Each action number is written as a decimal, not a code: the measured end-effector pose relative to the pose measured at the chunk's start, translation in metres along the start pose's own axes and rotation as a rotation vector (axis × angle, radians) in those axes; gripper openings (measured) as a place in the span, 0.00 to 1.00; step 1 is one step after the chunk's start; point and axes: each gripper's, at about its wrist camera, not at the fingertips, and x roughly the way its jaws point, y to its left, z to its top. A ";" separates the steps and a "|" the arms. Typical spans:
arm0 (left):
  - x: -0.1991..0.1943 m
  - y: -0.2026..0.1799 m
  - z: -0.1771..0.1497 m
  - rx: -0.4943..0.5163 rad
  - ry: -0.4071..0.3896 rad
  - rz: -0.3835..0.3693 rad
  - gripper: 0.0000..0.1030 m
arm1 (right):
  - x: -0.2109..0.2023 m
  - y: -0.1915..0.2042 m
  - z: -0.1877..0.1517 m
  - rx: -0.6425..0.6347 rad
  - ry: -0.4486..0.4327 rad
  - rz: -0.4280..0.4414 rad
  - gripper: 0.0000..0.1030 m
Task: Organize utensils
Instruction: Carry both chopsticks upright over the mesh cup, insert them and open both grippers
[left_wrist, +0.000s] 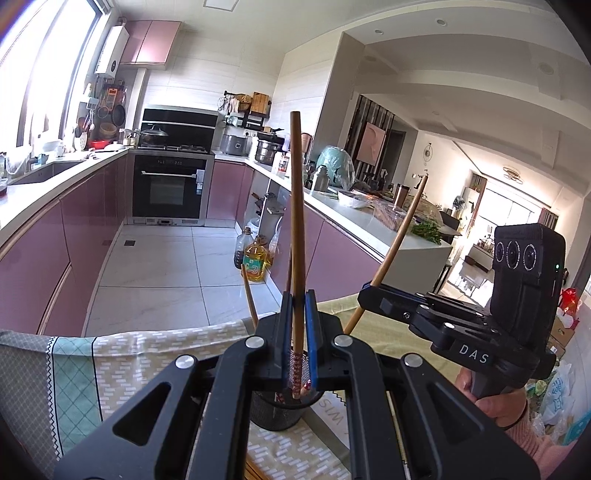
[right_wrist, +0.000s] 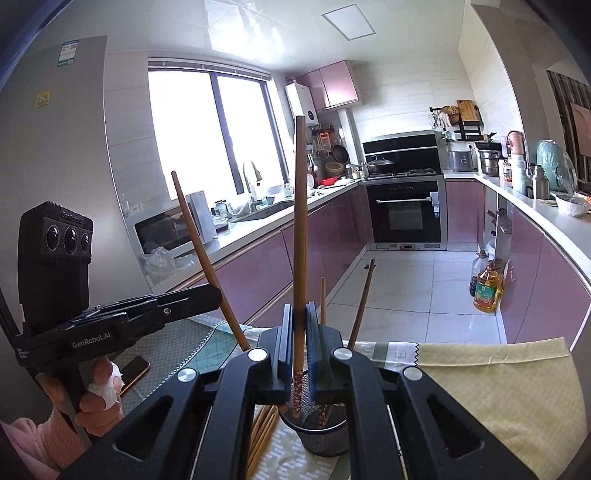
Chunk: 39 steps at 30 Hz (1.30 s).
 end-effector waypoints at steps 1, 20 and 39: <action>0.002 -0.001 -0.001 0.005 0.004 0.007 0.07 | 0.002 0.000 -0.001 0.001 0.001 -0.004 0.05; 0.060 0.011 -0.030 0.022 0.202 0.054 0.07 | 0.058 -0.017 -0.030 0.034 0.200 -0.075 0.05; 0.103 0.031 -0.038 -0.012 0.309 0.061 0.08 | 0.090 -0.037 -0.041 0.112 0.305 -0.080 0.08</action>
